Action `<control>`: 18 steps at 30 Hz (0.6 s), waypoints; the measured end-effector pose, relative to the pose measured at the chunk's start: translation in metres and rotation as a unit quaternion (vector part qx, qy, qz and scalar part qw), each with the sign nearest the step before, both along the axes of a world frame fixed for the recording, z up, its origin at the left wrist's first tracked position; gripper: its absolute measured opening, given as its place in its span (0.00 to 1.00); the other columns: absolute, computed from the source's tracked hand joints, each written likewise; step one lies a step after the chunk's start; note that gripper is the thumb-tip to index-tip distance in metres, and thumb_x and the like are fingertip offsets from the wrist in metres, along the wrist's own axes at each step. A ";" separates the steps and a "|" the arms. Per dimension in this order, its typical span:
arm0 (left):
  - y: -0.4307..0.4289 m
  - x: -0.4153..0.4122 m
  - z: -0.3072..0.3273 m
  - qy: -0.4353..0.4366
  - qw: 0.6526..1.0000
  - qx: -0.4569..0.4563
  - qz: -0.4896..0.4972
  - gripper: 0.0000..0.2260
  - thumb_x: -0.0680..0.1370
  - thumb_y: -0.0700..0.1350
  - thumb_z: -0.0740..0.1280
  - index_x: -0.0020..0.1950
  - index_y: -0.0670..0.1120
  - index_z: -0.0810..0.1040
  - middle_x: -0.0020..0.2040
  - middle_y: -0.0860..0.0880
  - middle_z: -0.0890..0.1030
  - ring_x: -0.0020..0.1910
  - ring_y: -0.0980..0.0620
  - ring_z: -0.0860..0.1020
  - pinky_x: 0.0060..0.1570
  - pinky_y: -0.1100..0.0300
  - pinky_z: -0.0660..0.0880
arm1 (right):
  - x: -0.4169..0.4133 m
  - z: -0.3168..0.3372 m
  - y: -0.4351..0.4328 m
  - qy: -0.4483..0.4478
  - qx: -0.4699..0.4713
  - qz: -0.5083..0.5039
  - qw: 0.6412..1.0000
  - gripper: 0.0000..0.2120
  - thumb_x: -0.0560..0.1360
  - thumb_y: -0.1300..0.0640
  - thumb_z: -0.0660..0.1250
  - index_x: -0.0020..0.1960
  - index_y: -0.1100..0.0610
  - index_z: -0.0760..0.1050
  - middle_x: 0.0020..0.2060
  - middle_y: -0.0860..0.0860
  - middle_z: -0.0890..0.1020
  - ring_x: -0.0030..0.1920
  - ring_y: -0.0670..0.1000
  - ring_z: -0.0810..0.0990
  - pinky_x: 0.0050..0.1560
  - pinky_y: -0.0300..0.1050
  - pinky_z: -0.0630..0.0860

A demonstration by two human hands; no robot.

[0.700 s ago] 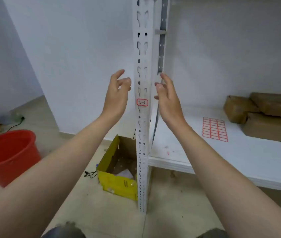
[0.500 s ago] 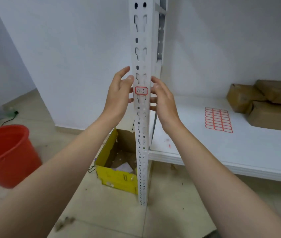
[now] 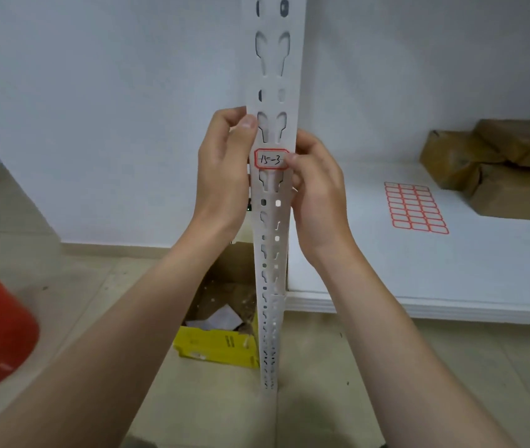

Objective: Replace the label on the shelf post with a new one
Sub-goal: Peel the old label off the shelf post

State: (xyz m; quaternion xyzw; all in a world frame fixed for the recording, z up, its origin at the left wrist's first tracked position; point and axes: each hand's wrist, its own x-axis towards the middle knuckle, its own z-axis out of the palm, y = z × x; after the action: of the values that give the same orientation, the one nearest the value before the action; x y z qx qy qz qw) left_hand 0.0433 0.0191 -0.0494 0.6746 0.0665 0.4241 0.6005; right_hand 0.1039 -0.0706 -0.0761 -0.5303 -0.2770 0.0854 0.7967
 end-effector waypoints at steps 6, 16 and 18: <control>0.000 0.005 -0.006 -0.014 1.000 -0.005 0.000 0.07 0.86 0.44 0.60 0.59 0.43 0.76 0.48 0.49 0.84 0.45 0.57 0.83 0.46 0.60 0.80 | -0.002 0.004 0.002 0.014 0.000 0.003 1.000 0.13 0.78 0.59 0.64 0.61 0.57 0.80 0.50 0.51 0.87 0.48 0.47 0.87 0.47 0.40 0.81; 0.002 0.018 -0.016 -0.065 0.997 0.002 0.045 0.11 0.86 0.44 0.58 0.46 0.49 0.76 0.39 0.57 0.78 0.39 0.59 0.76 0.40 0.60 0.75 | -0.007 0.018 -0.004 0.025 -0.043 0.034 0.998 0.07 0.84 0.62 0.60 0.56 0.55 0.76 0.36 0.46 0.84 0.33 0.44 0.83 0.32 0.35 0.76; 0.004 0.018 -0.019 -0.070 0.997 0.016 0.038 0.10 0.86 0.46 0.59 0.48 0.48 0.77 0.43 0.50 0.80 0.43 0.53 0.78 0.42 0.53 0.78 | -0.007 0.015 -0.003 0.022 -0.039 0.033 0.998 0.07 0.84 0.62 0.60 0.55 0.55 0.76 0.37 0.45 0.84 0.34 0.43 0.83 0.34 0.35 0.77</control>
State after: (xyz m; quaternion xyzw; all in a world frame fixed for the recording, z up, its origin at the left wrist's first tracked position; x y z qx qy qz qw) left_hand 0.0608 0.0233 -0.0682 0.6497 0.0429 0.4943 0.5760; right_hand 0.0971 -0.0739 -0.0606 -0.5494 -0.2733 0.1337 0.7782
